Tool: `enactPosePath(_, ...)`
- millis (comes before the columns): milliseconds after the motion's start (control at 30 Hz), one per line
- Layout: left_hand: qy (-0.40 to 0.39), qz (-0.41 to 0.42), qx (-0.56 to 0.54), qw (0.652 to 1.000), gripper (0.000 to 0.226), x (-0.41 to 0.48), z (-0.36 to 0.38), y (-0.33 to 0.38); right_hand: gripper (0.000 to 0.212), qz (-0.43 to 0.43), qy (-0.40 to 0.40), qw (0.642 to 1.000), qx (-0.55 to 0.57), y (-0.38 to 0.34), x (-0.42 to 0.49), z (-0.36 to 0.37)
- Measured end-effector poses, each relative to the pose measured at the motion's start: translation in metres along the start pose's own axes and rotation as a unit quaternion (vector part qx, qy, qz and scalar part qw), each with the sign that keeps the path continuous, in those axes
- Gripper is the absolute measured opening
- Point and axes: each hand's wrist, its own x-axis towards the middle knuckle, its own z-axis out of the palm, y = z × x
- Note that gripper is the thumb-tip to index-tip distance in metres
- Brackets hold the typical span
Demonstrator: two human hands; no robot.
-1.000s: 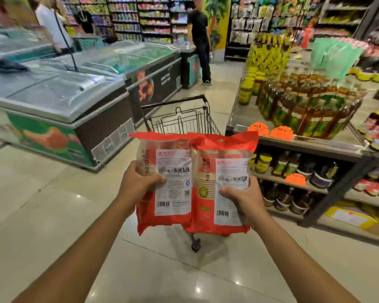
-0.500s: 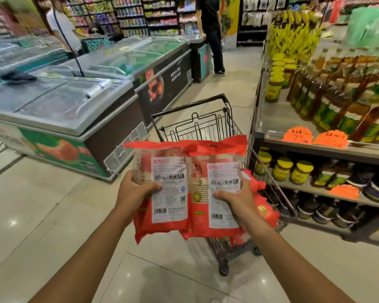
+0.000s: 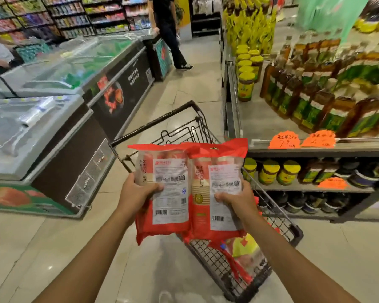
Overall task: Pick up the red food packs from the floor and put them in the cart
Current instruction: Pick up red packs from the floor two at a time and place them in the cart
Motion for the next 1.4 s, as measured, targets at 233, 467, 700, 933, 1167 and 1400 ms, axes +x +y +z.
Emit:
enactPosePath(233,-0.151,0.023,0.031,0.988,0.049,0.113,0.054,0.015,0.065,-0.006,0.113,0.994,0.008,0.006,0.048,-0.009)
enactPosePath(467,-0.297,0.011,0.076,0.952,0.06,0.212,0.095,0.016,0.077,0.052,0.245,0.966,0.061,0.015,0.066,0.002)
enactPosePath(700,-0.38,-0.007,0.127,0.916,0.057,0.255,0.159,-0.007,0.069,0.083,0.332,0.932,0.118,0.057,0.031,-0.003)
enactPosePath(933,-0.41,-0.051,0.212,0.885,0.049,0.283,0.2,-0.042,0.09,0.19,0.403,0.886,0.129,0.14,-0.007,-0.051)
enactPosePath(1167,-0.368,-0.041,0.294,0.881,0.028,0.339,0.211,-0.072,0.07,0.238,0.411,0.872,0.119,0.196,0.028,-0.07)
enactPosePath(1400,-0.359,-0.051,0.328,0.872,0.028,0.366,0.239,-0.104,0.058,0.282,0.367,0.883,0.082,0.234,0.063,-0.08)
